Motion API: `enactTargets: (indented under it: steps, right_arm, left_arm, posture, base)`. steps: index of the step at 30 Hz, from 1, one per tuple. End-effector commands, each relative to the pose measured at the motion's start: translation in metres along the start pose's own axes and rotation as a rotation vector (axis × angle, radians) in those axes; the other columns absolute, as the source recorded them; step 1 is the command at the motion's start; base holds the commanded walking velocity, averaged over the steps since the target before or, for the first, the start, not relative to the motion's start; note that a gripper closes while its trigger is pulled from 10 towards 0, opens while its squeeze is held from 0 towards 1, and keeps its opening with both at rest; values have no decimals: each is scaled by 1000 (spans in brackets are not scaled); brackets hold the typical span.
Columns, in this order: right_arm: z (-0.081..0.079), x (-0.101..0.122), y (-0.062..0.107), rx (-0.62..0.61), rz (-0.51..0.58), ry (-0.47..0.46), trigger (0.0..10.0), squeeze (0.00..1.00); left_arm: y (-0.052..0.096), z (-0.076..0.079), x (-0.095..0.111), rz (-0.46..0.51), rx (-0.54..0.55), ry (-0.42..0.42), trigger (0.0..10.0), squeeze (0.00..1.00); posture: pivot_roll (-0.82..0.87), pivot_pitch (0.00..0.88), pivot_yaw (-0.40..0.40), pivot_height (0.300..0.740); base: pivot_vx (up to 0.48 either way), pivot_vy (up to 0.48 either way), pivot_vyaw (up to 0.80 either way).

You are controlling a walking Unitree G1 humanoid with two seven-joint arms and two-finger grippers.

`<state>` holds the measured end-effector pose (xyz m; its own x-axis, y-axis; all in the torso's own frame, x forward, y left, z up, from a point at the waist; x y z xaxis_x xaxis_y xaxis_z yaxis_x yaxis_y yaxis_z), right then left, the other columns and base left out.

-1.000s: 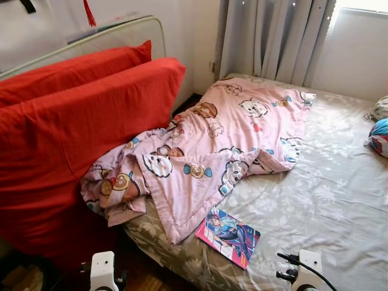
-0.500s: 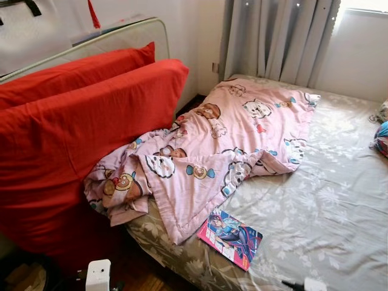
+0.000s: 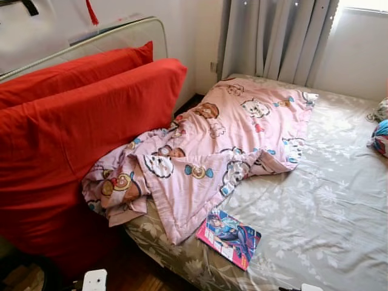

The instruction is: Clean up the room

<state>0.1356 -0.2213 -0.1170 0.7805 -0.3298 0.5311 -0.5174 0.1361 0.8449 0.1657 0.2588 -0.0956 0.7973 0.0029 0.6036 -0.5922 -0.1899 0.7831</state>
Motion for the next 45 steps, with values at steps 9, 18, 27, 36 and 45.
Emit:
enactTargets:
  steps: [9,18,27,36,45]
  right_arm:
    - [-2,-3,2,25,16,50,10000,0]
    - [-12,-4,1,88,4,139,10000,0]
    - [-13,-7,2,77,9,116,10000,0]
    - [-13,-15,3,25,-2,-22,10000,0]
    - [-16,-16,3,21,-6,-41,10000,0]
  left_arm:
    - [3,-2,-9,-34,-53,-135,10000,0]
    - [-4,18,10,-5,-70,-138,10000,0]
    - [-4,17,8,-4,-65,-116,10000,0]
    - [3,0,-10,-30,-42,-78,10000,0]
    - [6,-9,-17,-45,-28,-50,10000,0]
  posture:
    - [-1,0,15,740]
    - [-12,0,36,740]
    - [-11,0,25,740]
    - [-14,0,16,740]
    - [-20,0,13,740]
  base:
    - [0,0,319]
    - [0,0,800]
    - [0,0,800]
    - [0,0,69]
    - [0,100,0]
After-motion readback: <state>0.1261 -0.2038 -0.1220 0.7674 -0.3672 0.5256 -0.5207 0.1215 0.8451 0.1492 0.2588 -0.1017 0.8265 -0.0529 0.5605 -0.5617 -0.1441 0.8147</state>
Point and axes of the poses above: a point about 5 cm out from each wrist's last joint towards the gripper, its own y axis pointing back from the gripper into the wrist, its own x axis along the axis of the wrist's last joint, z = x × y, the point moved 2 cm from there along -y, pointing out of the wrist towards the gripper, and after that the axes turned 6 degrees about -y, right-handed, at the moved point
